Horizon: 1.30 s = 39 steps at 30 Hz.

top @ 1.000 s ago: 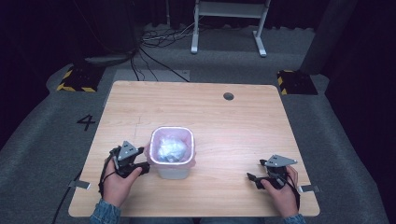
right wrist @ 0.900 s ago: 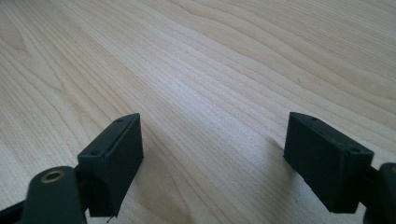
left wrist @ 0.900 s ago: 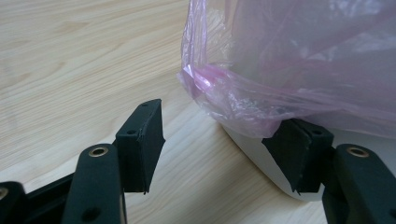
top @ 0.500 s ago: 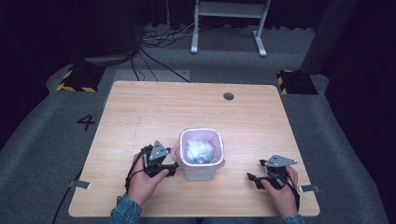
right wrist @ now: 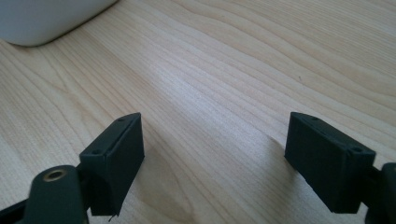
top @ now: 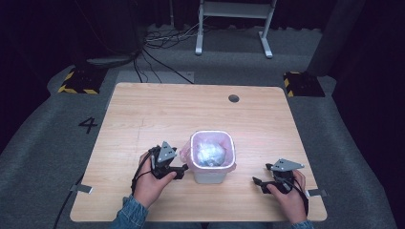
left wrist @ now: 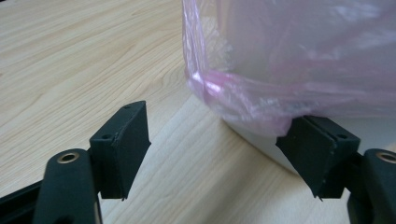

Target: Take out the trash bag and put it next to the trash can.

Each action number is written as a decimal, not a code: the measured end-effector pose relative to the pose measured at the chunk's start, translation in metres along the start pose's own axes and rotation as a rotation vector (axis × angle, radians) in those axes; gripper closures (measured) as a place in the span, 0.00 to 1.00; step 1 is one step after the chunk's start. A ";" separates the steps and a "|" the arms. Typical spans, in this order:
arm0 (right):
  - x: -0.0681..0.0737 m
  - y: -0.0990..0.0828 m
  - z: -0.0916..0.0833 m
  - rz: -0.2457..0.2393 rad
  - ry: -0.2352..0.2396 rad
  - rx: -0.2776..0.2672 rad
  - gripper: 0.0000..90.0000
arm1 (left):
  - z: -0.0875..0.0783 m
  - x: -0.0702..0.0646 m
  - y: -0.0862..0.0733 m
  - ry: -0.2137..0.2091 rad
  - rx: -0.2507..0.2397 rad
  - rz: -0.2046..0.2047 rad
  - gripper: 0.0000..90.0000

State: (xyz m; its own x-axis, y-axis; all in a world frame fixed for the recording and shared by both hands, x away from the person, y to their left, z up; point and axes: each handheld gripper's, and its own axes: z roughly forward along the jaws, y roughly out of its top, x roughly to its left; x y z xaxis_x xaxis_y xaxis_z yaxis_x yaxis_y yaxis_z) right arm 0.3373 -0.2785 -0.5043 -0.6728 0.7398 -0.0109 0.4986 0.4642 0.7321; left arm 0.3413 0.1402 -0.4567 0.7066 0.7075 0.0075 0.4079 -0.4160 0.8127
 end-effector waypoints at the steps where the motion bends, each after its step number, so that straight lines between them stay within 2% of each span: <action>1: 0.001 0.000 0.000 0.000 -0.003 0.000 0.20 | -0.003 0.000 -0.001 -0.001 0.001 0.002 0.27; 3: 0.006 0.001 -0.001 0.000 0.007 -0.020 0.22 | -0.005 0.000 -0.002 0.001 0.007 0.005 0.25; 5: 0.013 0.006 -0.004 -0.029 0.016 -0.042 0.23 | -0.011 0.000 -0.004 0.006 0.029 0.022 0.23; 9: 0.028 0.020 -0.008 -0.064 0.034 -0.047 0.28 | -0.017 -0.003 -0.003 -0.014 0.023 0.011 0.21; 13: 0.045 0.034 -0.009 -0.108 0.081 -0.069 0.30 | -0.019 -0.007 -0.002 -0.038 0.031 0.005 0.20; 17: 0.054 0.046 -0.006 -0.126 0.102 -0.096 0.32 | -0.022 -0.007 -0.002 -0.034 0.030 0.012 0.20; 18: 0.059 0.053 -0.005 -0.144 0.114 -0.111 0.34 | -0.024 -0.006 -0.003 -0.031 0.022 0.003 0.20; 20: 0.060 0.056 -0.004 -0.146 0.119 -0.116 0.35 | -0.025 -0.005 -0.003 -0.033 0.024 0.001 0.20; 21: 0.063 0.063 -0.002 -0.158 0.133 -0.129 0.39 | -0.026 -0.004 -0.004 -0.022 0.022 -0.003 0.20; 23: 0.063 0.065 -0.001 -0.163 0.134 -0.134 0.42 | -0.026 -0.002 -0.005 -0.020 0.026 0.000 0.20; 26: 0.066 0.072 0.001 -0.179 0.134 -0.138 0.55 | -0.027 0.000 -0.007 -0.015 0.028 -0.008 0.20; 28: 0.067 0.073 -0.001 -0.168 0.115 -0.162 0.63 | -0.028 0.001 -0.008 -0.004 0.032 0.004 0.20; 31: 0.067 0.074 -0.005 -0.145 0.148 -0.204 0.79 | -0.030 0.003 -0.010 0.003 0.038 0.009 0.20; 34: 0.066 0.076 -0.010 -0.135 0.160 -0.228 0.89 | -0.032 0.005 -0.010 0.004 0.038 0.003 0.20; 37: 0.065 0.079 -0.014 -0.137 0.148 -0.242 0.91 | -0.034 0.006 -0.007 0.014 0.035 0.016 0.20; 39: 0.067 0.082 -0.020 -0.157 0.129 -0.257 0.92 | -0.037 0.007 -0.001 0.023 0.025 0.042 0.20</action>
State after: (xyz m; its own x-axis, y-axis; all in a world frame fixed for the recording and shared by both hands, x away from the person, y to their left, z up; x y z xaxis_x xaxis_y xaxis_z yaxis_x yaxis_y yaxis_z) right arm 0.3224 -0.2010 -0.4315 -0.8026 0.5932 -0.0628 0.2397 0.4171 0.8767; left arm 0.3251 0.1667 -0.4358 0.7098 0.7022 0.0548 0.3930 -0.4595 0.7965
